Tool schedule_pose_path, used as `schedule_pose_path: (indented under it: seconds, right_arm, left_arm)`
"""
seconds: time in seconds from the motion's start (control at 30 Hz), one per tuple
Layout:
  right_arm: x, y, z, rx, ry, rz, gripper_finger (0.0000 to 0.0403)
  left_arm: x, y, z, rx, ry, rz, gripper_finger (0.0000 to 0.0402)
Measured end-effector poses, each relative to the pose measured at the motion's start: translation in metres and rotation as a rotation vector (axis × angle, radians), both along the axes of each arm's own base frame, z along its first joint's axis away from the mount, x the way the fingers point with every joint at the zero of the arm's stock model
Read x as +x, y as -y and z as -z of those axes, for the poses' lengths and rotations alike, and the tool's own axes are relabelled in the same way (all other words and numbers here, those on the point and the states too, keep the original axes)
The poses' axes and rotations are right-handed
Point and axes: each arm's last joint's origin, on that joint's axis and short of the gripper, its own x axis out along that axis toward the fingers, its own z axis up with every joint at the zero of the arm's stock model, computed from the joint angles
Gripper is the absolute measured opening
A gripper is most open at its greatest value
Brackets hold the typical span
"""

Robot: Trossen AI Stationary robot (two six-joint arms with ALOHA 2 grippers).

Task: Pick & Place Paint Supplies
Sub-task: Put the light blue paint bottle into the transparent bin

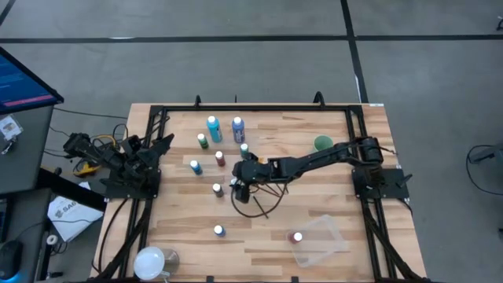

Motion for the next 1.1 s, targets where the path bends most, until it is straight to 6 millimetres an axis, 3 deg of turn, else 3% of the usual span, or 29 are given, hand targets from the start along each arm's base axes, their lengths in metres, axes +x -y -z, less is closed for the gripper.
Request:
schedule_pose_path:
  seconds: [0.5,0.63,0.8,0.87,1.0,1.1]
  right_arm:
    - [-0.002,-0.001,0.007,0.023,-0.047,0.021,0.0249]
    - [-0.004,0.0,0.009,0.035,-0.068,0.035,0.0209]
    - [-0.005,0.0,0.01,0.055,-0.078,0.056,0.013]
    - [-0.004,0.0,0.01,0.062,-0.075,0.063,0.0122]
    - [-0.008,0.0,-0.007,0.092,-0.036,0.074,0.0122]
    - [-0.018,-0.002,-0.042,0.106,0.036,0.064,0.0119]
  left_arm:
    - [0.0,0.0,0.0,0.0,0.0,0.0,0.0132]
    - [0.0,0.0,0.0,0.0,0.0,0.0,0.0132]
    - [0.0,0.0,0.0,0.0,0.0,0.0,0.0132]
    - [0.0,0.0,0.0,0.0,0.0,0.0,0.0132]
    - [0.0,0.0,0.0,0.0,0.0,0.0,0.0132]
    - [0.0,0.0,0.0,0.0,-0.001,-0.001,0.0132]
